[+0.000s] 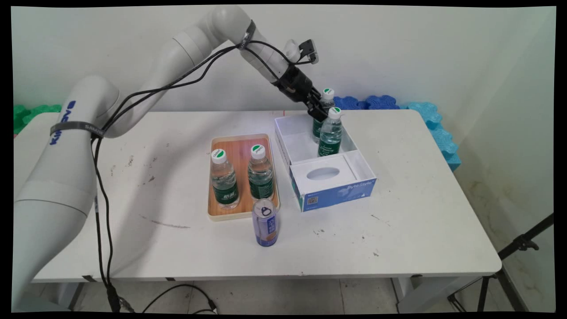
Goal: Place the picked object on the tray
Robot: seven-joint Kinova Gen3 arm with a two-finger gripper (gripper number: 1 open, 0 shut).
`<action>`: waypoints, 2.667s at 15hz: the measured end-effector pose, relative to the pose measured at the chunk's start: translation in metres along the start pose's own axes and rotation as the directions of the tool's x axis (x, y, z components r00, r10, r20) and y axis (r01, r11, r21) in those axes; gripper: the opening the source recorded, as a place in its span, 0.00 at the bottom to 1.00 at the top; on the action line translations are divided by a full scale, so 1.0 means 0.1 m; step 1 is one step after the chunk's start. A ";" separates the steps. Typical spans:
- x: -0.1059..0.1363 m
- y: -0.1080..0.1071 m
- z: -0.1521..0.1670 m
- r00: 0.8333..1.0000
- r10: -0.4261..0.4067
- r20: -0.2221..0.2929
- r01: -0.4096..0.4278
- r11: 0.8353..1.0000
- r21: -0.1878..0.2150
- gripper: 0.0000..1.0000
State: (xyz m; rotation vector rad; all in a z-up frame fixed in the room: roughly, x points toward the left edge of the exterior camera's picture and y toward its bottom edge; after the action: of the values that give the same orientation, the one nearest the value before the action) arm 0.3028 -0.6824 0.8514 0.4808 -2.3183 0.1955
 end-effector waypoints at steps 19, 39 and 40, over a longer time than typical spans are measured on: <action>-0.96 0.74 -2.66 0.997 -0.032 -0.063 0.036 0.997 0.062 0.00; -1.41 1.14 -1.77 0.993 -0.091 -0.076 0.095 0.994 0.060 0.00; -1.41 1.14 -1.72 0.993 -0.096 -0.067 0.100 0.993 0.063 0.00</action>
State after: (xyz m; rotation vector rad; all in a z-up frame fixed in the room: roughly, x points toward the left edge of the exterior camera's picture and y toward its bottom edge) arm 0.4609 -0.4899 0.8744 0.6117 -2.2258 0.2367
